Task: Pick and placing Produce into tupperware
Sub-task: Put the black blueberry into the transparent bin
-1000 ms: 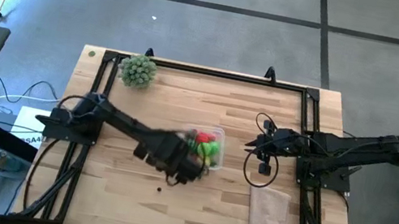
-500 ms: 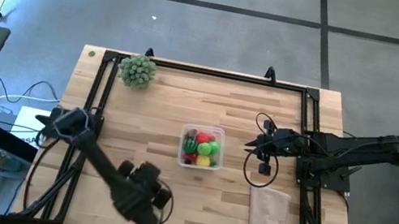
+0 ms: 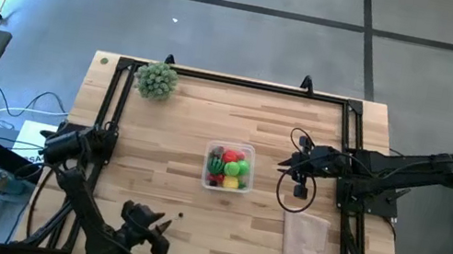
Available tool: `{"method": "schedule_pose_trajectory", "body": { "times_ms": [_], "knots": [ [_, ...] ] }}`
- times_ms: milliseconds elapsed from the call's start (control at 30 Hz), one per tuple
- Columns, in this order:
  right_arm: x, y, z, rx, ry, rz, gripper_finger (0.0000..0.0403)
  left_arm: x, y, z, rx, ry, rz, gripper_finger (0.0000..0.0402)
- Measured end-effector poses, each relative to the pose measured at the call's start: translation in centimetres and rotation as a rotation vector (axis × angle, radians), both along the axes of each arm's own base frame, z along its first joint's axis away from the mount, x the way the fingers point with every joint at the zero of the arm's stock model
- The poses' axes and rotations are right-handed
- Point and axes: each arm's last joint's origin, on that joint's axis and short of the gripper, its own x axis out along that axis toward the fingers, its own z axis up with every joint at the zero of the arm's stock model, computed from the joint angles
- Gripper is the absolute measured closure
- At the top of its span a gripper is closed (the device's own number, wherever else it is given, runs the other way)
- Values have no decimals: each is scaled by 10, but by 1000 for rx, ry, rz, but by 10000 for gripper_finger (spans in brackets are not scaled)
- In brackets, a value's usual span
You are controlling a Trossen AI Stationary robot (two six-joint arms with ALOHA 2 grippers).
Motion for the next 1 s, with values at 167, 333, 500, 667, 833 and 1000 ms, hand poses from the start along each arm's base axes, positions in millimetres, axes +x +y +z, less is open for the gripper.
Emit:
{"method": "schedule_pose_trajectory", "body": {
  "times_ms": [167, 333, 500, 667, 833, 1000],
  "knots": [
    [0, 0, 0, 0, -1, 0, 336, -11, 6, 4, 231, 231, -145, 263],
    [0, 0, 0, 0, -2, 0, 336, -18, -2, 3, 305, 341, -269, 263],
    [0, 0, 0, 0, -1, 0, 336, -20, -11, 1, 245, 308, -287, 263],
    [0, 0, 0, 0, -1, 0, 336, -21, -13, -1, 191, 387, -317, 263],
    [0, 0, 0, 0, -2, 0, 336, -26, -10, 2, 275, 468, -362, 263],
    [0, 0, 0, 0, -1, 0, 336, -39, -6, 10, 337, 500, -331, 263]
  ]
}}
